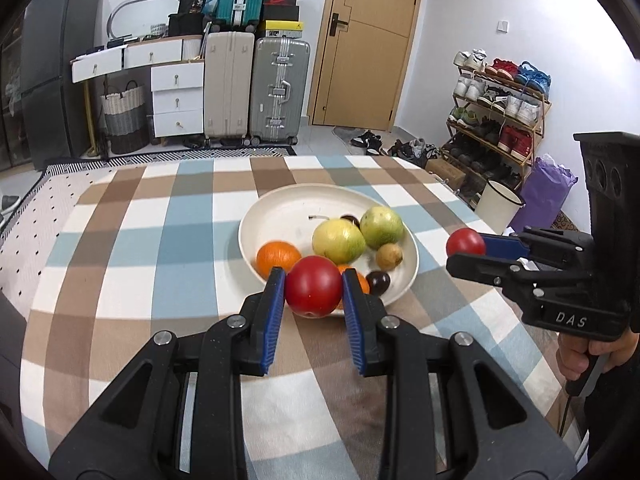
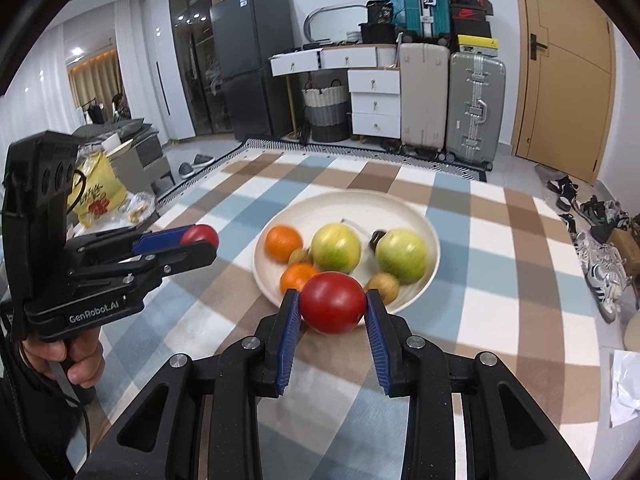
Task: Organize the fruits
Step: 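Place both red tomatoes into the white plate and open both tools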
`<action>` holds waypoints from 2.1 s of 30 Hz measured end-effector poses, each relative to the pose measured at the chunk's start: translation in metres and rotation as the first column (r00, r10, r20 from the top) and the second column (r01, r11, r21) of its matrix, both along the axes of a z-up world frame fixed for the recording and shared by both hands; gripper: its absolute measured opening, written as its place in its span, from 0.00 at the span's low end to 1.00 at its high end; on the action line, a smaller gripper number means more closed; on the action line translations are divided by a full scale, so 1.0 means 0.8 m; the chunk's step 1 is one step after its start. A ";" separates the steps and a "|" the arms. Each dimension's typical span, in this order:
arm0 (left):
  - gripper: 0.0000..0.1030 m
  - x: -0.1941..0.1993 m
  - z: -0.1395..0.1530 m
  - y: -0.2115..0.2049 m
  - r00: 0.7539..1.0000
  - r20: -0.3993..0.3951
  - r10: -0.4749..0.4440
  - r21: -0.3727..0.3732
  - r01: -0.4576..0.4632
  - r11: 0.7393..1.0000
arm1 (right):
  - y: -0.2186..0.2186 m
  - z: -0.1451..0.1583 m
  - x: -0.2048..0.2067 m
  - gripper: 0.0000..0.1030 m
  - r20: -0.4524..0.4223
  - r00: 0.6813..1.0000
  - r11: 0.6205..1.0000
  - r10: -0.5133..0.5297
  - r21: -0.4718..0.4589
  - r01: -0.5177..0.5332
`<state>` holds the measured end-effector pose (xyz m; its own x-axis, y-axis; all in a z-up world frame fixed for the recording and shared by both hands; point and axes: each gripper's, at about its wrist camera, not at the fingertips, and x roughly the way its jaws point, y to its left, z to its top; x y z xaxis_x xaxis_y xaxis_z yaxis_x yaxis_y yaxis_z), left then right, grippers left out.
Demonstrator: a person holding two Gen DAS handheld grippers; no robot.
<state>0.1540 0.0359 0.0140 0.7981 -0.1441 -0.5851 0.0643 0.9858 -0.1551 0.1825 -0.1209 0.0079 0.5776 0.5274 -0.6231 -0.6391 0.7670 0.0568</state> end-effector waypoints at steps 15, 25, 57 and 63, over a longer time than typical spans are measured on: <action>0.25 0.068 -0.003 0.009 0.999 0.008 0.038 0.006 -0.038 0.999 | 0.010 -0.011 0.055 0.32 -0.011 0.996 0.995 -0.084 0.054 0.085; 0.25 0.115 -0.023 0.010 0.999 -0.025 0.041 0.036 -0.040 0.999 | 0.031 -0.019 0.082 0.32 -0.013 0.996 0.995 -0.088 0.038 0.089; 0.57 0.153 -0.030 0.021 0.997 -0.047 0.065 0.013 -0.065 0.998 | 0.047 -0.023 0.132 0.53 -0.026 0.993 0.993 -0.117 0.028 0.117; 0.81 0.119 -0.018 0.029 0.997 0.002 0.083 -0.003 -0.083 0.997 | 0.020 -0.018 0.117 0.85 -0.023 0.990 0.989 -0.138 0.057 0.139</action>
<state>0.2494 0.0590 0.0000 0.8089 -0.0785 -0.5827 -0.0177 0.9873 -0.1576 0.2759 -0.1053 -0.0062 0.6363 0.4791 -0.6047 -0.5254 0.8430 0.1151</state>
